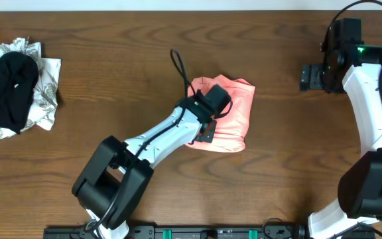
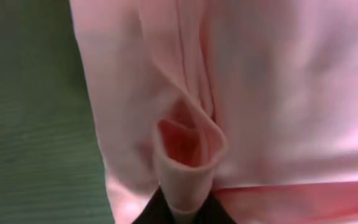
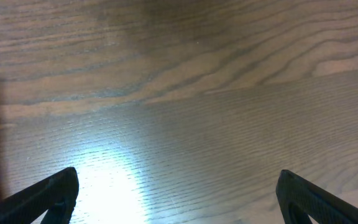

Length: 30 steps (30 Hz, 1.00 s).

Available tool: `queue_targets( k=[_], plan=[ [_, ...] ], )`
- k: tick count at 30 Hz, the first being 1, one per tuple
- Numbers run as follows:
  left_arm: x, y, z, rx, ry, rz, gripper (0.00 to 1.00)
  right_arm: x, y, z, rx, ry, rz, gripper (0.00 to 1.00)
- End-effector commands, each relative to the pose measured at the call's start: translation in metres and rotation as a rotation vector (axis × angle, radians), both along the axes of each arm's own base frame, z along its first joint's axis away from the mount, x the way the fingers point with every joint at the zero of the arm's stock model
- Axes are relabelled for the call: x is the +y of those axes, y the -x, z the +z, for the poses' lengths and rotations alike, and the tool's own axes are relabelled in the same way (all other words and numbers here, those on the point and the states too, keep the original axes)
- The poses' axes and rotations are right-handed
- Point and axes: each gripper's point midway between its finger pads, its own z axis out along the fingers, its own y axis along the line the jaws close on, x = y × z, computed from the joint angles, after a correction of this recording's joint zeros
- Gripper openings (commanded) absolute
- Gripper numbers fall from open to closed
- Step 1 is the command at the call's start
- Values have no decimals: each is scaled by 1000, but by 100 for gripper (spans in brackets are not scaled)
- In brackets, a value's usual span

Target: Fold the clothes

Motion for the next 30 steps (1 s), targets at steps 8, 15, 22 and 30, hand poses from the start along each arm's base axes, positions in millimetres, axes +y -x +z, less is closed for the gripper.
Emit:
queue_targets(
  k=[8,15,22,30],
  plan=[
    [12,7,-11,9,-48,-6,60,-3,1,-2,4,4,-22,99],
    [14,-18,28,-85,-109,-6,88,-3,1,-2,4,4,-22,99],
    [-1,-36,91,-165,-44,-4,88,-3,1,-2,4,5,-22,99],
    [-33,-74,94,-306,77,10,88,-3,1,-2,4,4,-22,99]
  ],
)
